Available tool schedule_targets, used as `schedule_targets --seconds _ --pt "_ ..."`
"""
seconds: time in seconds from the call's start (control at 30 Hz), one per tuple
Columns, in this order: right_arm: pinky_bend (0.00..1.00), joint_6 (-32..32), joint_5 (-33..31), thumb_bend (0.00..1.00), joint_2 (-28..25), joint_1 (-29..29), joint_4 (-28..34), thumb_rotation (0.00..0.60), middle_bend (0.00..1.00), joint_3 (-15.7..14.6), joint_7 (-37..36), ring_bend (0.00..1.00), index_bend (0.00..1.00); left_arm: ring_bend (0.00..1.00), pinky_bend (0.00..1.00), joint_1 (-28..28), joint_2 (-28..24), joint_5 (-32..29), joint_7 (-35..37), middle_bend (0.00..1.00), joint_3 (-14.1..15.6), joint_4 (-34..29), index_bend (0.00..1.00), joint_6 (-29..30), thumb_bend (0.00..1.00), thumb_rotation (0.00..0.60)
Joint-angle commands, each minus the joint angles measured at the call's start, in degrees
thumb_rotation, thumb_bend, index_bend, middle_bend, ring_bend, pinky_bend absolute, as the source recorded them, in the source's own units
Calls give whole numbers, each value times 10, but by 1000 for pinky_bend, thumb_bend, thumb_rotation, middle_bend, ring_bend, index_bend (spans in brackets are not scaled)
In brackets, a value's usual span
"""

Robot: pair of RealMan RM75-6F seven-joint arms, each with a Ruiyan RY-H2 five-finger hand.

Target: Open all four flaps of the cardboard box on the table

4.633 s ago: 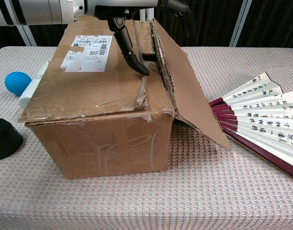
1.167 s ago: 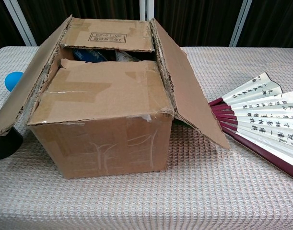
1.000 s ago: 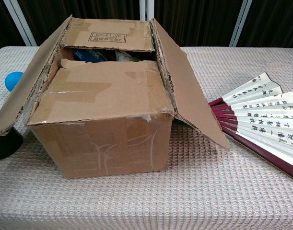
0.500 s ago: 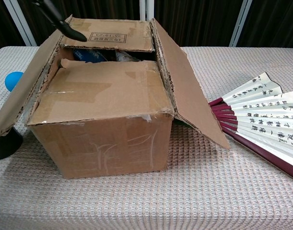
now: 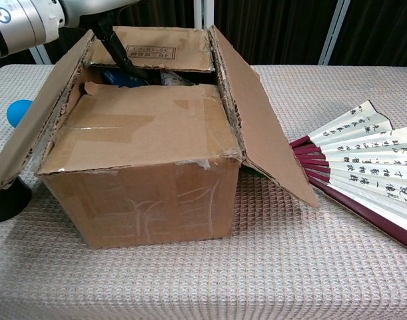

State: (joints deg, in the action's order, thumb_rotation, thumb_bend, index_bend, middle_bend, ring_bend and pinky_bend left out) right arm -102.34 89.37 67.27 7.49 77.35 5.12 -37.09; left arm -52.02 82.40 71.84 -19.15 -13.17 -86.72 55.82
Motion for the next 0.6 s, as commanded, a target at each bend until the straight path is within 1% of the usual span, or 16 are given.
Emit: schedule_targets --seconds 0.03,0.13,0.2,0.27,0.37,0.43,0.6 --pt "0 2 -1 318 0 -1 -1 600 0 0 -2 0 0 39 138 -1 6 3 -14 19 3 18 20 8 45 600" --pt "0 3 -1 317 1 -1 -2 600 0 1 -3 0 0 39 137 0 16 17 -26 19 8 41 20 25 46 600" --pt "0 4 -1 317 1 -2 -4 600 0 1 -3 0 0 39 138 2 22 21 -21 19 5 47 20 34 45 600" --pt "0 7 -2 317 2 -2 -7 600 0 0 -1 0 0 39 137 3 24 22 -14 19 0 50 19 43 44 600" --pt "0 11 -4 318 3 -3 -9 600 0 0 -1 0 0 39 137 2 15 21 -2 19 -11 38 20 46 97 600" --pt "0 12 -3 317 4 -4 -9 600 0 0 -1 0 0 39 138 -1 7 25 -4 19 -18 34 20 51 126 600" --pt "0 13 -1 317 4 -6 -7 600 0 0 2 0 0 39 138 -14 -4 15 -16 19 -44 39 19 54 144 600"
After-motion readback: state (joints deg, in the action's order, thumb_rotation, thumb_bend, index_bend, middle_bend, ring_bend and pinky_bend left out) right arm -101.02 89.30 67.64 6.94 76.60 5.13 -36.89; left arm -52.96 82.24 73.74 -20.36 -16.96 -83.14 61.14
